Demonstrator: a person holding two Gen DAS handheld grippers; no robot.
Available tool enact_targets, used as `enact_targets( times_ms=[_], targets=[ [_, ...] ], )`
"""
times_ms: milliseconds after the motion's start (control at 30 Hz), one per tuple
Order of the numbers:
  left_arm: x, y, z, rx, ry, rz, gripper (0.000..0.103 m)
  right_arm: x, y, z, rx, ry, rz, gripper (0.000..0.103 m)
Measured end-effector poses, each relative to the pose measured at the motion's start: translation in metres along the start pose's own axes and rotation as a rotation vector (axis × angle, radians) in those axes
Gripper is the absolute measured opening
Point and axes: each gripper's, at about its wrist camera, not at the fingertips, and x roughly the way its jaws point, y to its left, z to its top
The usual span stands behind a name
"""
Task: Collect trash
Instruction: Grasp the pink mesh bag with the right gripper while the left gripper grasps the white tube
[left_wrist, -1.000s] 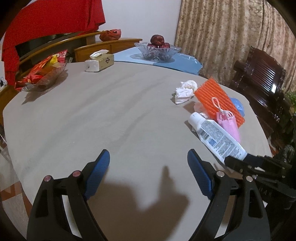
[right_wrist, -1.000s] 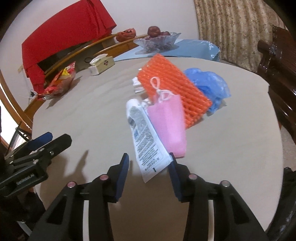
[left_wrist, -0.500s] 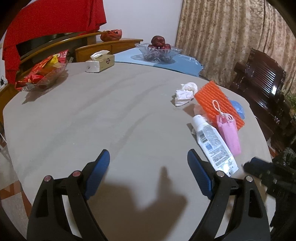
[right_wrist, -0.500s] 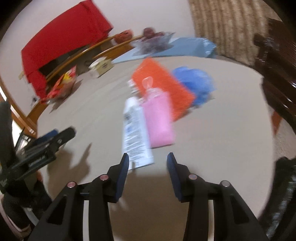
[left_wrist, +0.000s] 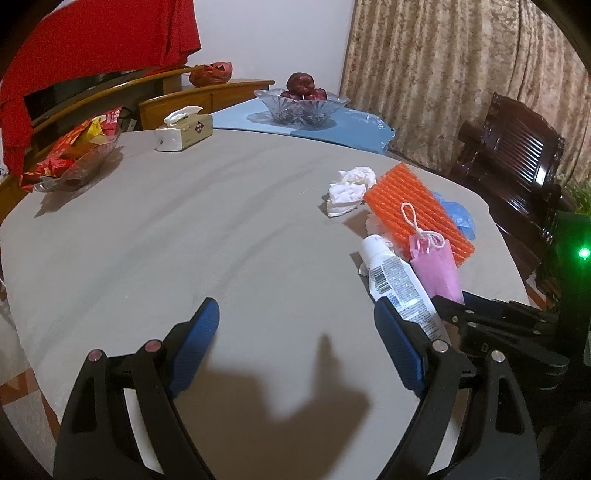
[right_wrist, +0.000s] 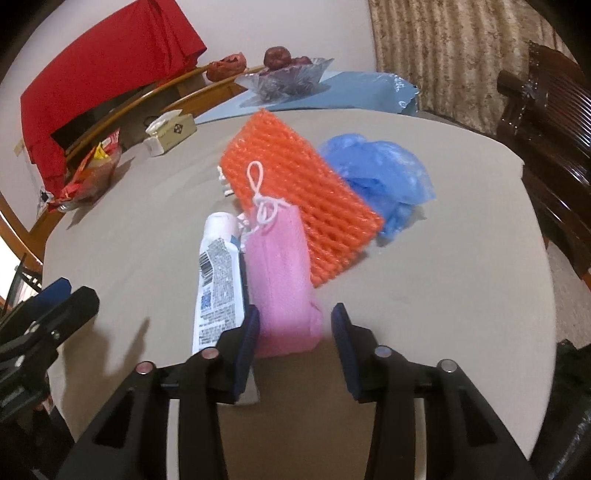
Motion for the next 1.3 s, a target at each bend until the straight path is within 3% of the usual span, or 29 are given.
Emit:
enact_targets(
  times_ms=[133,533,1133,1200,1233,1267,1300],
  targets=[
    [0.003,-0.005,0.000,0.004,0.009,-0.006,0.083,-0.004,0.001,-0.001,-0.018,0.006,0.041,0.019],
    [0.026,-0.047,0.010,0.044,0.045,-0.063,0.083,-0.047,-0.035,0.001,0.063,-0.092,-0.003,0.019],
    [0.095,-0.070,0.021,0.054,0.181,-0.062,0.083,-0.038,-0.049,0.007,0.061,-0.086,-0.040,0.019],
    [0.094,-0.072,0.020,0.058,0.173,-0.056,0.076,-0.037,-0.049,0.006,0.065,-0.084,-0.040,0.019],
    [0.093,-0.071,0.020,0.053,0.164,-0.059,0.067,-0.037,-0.048,0.007,0.068,-0.084,-0.040,0.019],
    [0.092,-0.072,0.020,0.055,0.160,-0.067,0.047,-0.037,-0.048,0.006,0.070,-0.085,-0.040,0.019],
    [0.092,-0.072,0.020,0.059,0.162,-0.073,0.047,-0.037,-0.047,0.006,0.072,-0.084,-0.038,0.019]
  ],
)
